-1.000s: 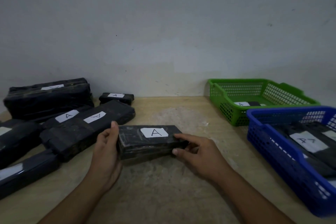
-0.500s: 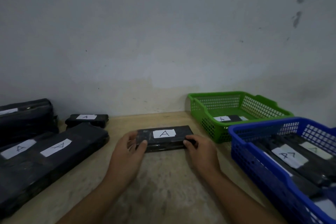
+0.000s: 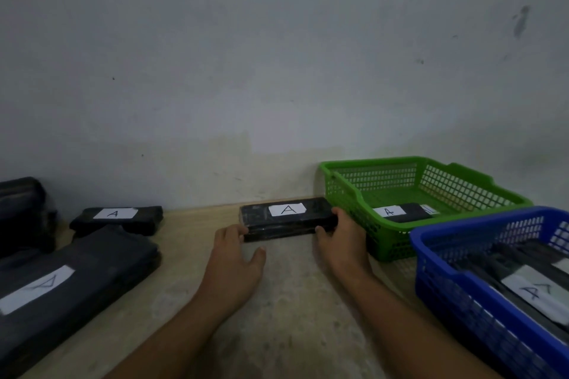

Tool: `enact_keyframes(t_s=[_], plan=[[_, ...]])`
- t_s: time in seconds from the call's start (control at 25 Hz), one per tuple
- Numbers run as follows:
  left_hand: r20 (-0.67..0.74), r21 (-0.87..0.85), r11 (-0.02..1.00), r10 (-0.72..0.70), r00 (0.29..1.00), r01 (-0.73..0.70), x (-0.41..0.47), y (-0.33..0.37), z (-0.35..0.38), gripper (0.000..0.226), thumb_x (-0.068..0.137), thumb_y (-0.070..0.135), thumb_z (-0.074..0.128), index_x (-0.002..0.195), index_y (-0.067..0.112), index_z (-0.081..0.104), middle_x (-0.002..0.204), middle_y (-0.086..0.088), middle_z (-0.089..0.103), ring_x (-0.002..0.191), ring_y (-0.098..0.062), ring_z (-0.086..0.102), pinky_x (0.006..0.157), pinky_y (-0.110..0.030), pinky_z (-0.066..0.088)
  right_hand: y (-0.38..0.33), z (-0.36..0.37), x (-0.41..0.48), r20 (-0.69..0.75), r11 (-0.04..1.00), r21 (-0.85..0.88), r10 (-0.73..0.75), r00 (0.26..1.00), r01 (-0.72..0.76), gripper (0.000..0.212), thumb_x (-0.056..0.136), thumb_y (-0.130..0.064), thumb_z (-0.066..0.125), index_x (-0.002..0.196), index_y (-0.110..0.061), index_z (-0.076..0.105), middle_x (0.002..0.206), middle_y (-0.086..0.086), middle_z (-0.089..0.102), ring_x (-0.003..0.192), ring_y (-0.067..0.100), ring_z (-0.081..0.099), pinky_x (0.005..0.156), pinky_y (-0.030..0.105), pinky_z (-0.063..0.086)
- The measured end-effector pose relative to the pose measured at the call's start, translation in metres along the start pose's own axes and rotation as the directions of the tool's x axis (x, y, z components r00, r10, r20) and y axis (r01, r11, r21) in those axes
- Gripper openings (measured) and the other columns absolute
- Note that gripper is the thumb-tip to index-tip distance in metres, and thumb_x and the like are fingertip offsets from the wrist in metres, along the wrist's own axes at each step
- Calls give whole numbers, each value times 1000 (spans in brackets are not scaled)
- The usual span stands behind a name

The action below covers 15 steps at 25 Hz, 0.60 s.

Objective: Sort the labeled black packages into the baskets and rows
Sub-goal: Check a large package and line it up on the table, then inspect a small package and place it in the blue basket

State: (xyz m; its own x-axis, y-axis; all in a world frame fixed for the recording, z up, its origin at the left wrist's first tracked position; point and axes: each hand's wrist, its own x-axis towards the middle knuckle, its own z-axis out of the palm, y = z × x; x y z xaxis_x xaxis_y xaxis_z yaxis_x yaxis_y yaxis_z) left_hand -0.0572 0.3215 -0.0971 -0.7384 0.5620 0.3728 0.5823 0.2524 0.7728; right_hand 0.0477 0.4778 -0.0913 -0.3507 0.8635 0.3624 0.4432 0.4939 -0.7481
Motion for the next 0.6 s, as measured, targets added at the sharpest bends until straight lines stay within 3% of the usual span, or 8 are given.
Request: enact_keyframes(t_s=[0.12, 0.2, 0.32, 0.44, 0.6], plan=[[-2, 37, 999, 23, 1000, -23, 7, 2, 10, 41, 87, 28, 64, 123, 17, 47, 122, 1, 44, 106, -11, 47, 86, -17, 31, -2, 3, -7, -10, 984, -76, -163, 987, 161, 31, 88, -17, 63, 116, -14, 51, 120, 9, 52, 108, 26, 54, 88, 33, 45], [-3, 51, 998, 45, 999, -45, 8, 1, 14, 43, 88, 29, 63, 125, 17, 46, 125, 1, 45, 114, -14, 48, 88, -16, 31, -1, 7, -5, 69, 969, -129, -202, 977, 210, 24, 88, -19, 58, 110, -16, 51, 115, 8, 52, 105, 27, 54, 85, 36, 48], [42, 64, 994, 90, 995, -93, 11, 1, 18, 43, 88, 31, 62, 126, 18, 45, 127, 4, 48, 114, -10, 47, 88, -14, 30, 1, 16, 3, 191, 944, -253, -167, 967, 213, 38, 91, -26, 51, 127, -16, 52, 128, 9, 54, 118, 29, 51, 97, 38, 46], [135, 126, 982, 126, 983, -143, 20, 1, 17, 40, 89, 33, 61, 124, 19, 47, 128, 4, 51, 113, -13, 50, 91, -22, 38, 2, 20, 7, 302, 869, -404, -169, 938, 287, 48, 96, -39, 43, 139, -17, 47, 150, 10, 41, 136, 29, 39, 113, 40, 30], [242, 170, 975, 102, 965, -146, 28, 2, 4, 44, 88, 32, 61, 126, 17, 45, 131, -1, 50, 115, -17, 52, 91, -21, 39, -3, 18, 13, 507, 827, -479, -14, 862, 294, 64, 95, -64, 26, 140, -22, 43, 165, 1, 9, 148, 34, 12, 116, 52, 10]])
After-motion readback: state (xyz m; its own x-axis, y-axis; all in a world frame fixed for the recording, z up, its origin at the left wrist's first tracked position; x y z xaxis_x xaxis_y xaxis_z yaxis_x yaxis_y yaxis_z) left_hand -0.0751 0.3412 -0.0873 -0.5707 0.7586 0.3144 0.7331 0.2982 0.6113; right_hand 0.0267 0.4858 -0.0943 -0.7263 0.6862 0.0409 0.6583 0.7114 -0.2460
